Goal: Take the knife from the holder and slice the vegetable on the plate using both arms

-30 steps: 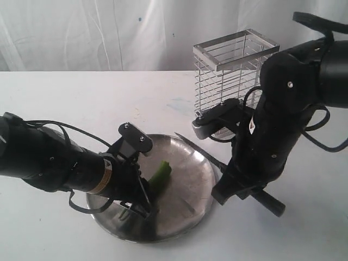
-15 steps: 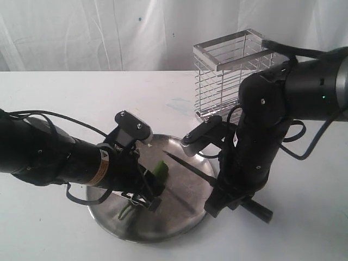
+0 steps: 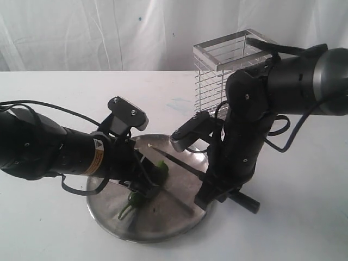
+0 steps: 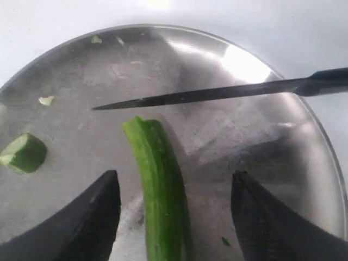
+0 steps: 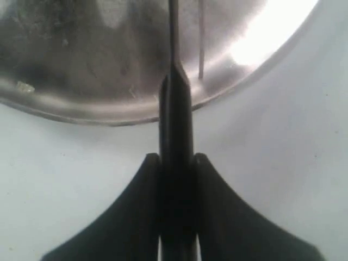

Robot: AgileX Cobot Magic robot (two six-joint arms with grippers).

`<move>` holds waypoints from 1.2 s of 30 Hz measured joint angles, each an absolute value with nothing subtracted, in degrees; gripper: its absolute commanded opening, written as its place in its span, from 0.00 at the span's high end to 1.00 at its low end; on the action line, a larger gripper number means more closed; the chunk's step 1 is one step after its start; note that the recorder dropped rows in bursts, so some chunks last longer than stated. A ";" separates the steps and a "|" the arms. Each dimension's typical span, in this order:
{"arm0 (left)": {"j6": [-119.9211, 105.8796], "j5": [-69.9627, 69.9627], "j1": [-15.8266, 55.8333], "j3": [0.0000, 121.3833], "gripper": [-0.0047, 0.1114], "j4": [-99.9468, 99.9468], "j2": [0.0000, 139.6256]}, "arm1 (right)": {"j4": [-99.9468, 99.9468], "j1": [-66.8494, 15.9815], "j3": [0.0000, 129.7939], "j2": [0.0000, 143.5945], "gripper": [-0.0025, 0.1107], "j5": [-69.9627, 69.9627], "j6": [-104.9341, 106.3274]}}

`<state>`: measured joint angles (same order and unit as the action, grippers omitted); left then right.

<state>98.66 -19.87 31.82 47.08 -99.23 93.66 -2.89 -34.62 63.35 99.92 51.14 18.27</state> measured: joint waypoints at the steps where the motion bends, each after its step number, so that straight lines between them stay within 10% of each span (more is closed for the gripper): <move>1: 98.81 -19.22 31.82 47.08 0.42 -99.23 93.45 | -2.89 -35.00 63.35 100.52 0.98 51.14 18.57; 36: 103.73 -11.89 31.82 47.08 0.42 -99.23 93.45 | -0.99 -37.09 69.08 107.61 0.98 49.48 17.41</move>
